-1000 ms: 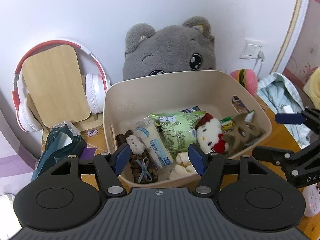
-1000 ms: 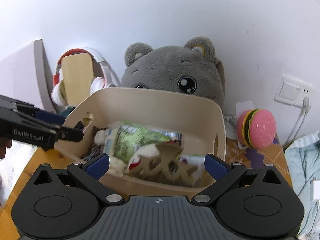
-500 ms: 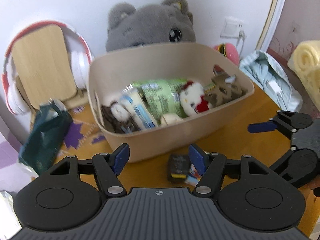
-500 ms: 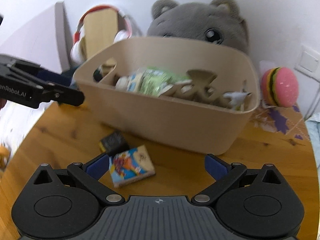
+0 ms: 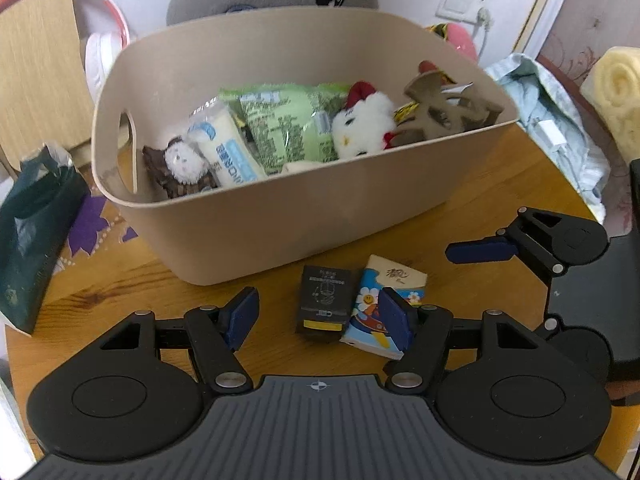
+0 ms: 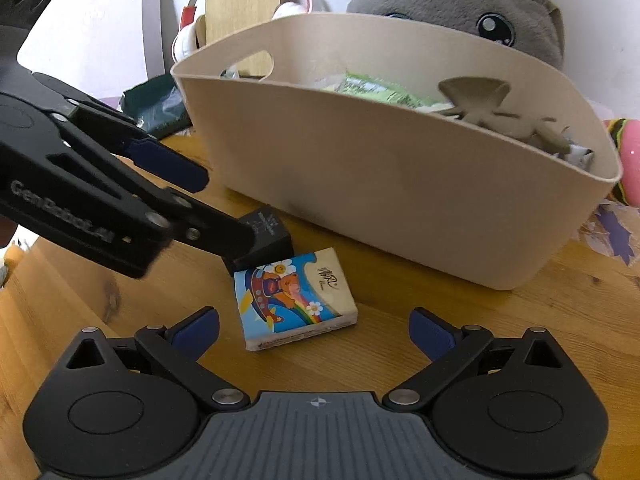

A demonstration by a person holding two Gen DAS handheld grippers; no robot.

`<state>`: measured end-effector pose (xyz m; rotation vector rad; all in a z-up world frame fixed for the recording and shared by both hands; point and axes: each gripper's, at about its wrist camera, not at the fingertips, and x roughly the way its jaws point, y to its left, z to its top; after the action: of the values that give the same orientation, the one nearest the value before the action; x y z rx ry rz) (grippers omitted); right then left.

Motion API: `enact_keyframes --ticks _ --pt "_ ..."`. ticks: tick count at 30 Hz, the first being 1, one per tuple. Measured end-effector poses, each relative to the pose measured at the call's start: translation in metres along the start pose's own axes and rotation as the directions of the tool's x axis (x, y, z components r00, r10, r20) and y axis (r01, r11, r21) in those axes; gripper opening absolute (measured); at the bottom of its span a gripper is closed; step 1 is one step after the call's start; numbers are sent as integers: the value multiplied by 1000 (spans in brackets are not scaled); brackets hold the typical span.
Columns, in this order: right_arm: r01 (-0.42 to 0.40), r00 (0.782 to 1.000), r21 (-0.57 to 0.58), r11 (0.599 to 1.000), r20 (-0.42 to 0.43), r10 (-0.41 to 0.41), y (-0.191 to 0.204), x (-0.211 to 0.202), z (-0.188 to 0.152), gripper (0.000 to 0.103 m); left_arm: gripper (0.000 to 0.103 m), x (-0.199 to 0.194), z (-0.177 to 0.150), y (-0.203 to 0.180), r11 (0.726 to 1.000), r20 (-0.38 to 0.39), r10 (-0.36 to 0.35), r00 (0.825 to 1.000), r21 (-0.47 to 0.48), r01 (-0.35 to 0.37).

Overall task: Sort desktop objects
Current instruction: 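Grasp the black small box with left tool while right tool grasps the tissue pack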

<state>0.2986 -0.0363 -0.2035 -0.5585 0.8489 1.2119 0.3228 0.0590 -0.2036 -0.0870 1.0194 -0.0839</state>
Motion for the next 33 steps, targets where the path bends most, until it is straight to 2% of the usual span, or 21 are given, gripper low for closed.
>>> enact_keyframes --ticks 8,12,15,17,19,23,33 --pt "-4 1000 -3 1000 -9 4 0 10 -2 96 65 19 -2 7 1000 -29 16 999 -17 -17" --pt "-12 1000 6 1000 -15 12 -2 13 -3 91 56 25 -3 11 1000 -43 6 999 -25 -7" --pt "-13 1000 -4 1000 -10 13 -1 14 -3 90 54 26 -2 13 999 -37 1 999 -35 -2" --pt "-10 1000 -11 1000 -5 10 -2 14 -2 86 50 27 -2 13 999 -37 -8 999 -35 6" --pt "-14 1000 -13 1000 1 14 -2 13 -2 80 35 28 -2 14 999 -35 -31 999 -39 30" --pt "-21 1000 -35 999 1 21 -1 9 -3 65 34 28 -2 14 998 -36 -39 999 -48 38" --pt "-5 1000 -22 1000 -12 5 -4 -4 -11 64 34 19 -7 11 998 -27 -44 999 -46 42"
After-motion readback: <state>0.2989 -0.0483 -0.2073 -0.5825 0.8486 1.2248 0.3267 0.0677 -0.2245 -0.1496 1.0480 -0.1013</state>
